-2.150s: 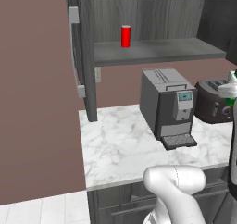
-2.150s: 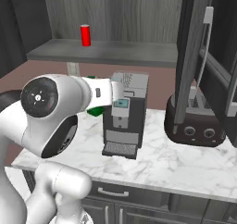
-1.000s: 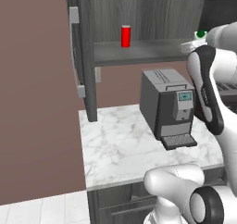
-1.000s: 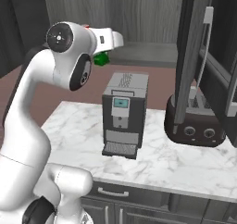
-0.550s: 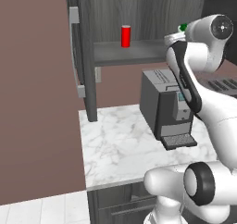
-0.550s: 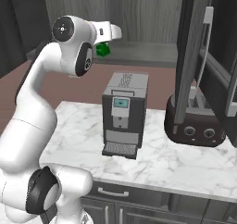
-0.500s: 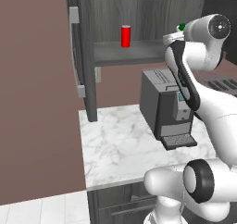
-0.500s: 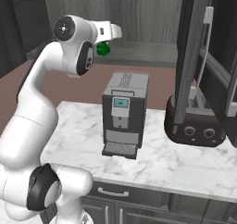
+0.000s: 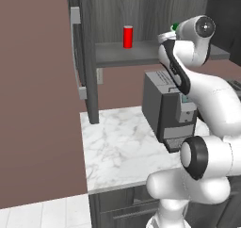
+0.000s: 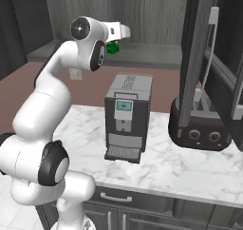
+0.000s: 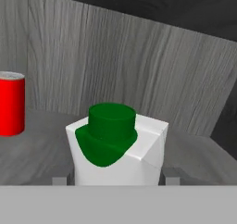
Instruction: Sort all alcoholic drinks to one cabinet, and non-alcoholic drinks to the other.
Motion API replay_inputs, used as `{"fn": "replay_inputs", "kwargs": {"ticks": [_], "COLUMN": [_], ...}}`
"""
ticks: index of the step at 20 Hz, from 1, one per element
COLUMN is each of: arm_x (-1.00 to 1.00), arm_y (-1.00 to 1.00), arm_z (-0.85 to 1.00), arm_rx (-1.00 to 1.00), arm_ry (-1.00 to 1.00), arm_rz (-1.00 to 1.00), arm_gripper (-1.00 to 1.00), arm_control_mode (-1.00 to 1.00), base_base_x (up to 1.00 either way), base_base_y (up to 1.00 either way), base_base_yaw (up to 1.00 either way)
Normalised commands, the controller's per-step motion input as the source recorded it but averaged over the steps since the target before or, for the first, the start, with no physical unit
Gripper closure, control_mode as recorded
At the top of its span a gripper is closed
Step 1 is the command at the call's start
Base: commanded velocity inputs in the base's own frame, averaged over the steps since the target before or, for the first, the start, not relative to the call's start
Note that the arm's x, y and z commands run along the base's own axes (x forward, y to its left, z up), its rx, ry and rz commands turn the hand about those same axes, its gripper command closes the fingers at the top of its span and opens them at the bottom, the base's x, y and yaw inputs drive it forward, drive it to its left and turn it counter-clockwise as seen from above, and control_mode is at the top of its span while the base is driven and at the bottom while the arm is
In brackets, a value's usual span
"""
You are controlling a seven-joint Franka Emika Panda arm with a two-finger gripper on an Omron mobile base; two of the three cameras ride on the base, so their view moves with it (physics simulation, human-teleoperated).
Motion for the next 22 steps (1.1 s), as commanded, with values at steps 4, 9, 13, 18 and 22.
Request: {"fn": "replay_inputs", "kwargs": {"ticks": [4, 9, 13, 18, 22], "arm_x": [0.60, 0.44, 0.47, 0.47, 0.55], "arm_y": [-0.05, -0.15, -0.11, -0.13, -0.05], "arm_z": [-0.28, -0.25, -0.15, -0.01, -0.02], "arm_rx": [0.01, 0.04, 0.04, 0.04, 0.02], "arm_ry": [0.00, 0.00, 0.00, 0.00, 0.00], "arm_rz": [0.00, 0.00, 0.00, 0.00, 0.00], "arm_gripper": [1.00, 1.00, 1.00, 1.00, 1.00], "arm_control_mode": [-1.00, -1.00, -1.00, -1.00, -1.00], "base_base_x": [0.00, 0.00, 0.00, 0.00, 0.00], "base_base_y": [0.00, 0.00, 0.00, 0.00, 0.00], "base_base_yaw": [0.00, 0.00, 0.00, 0.00, 0.00]}}
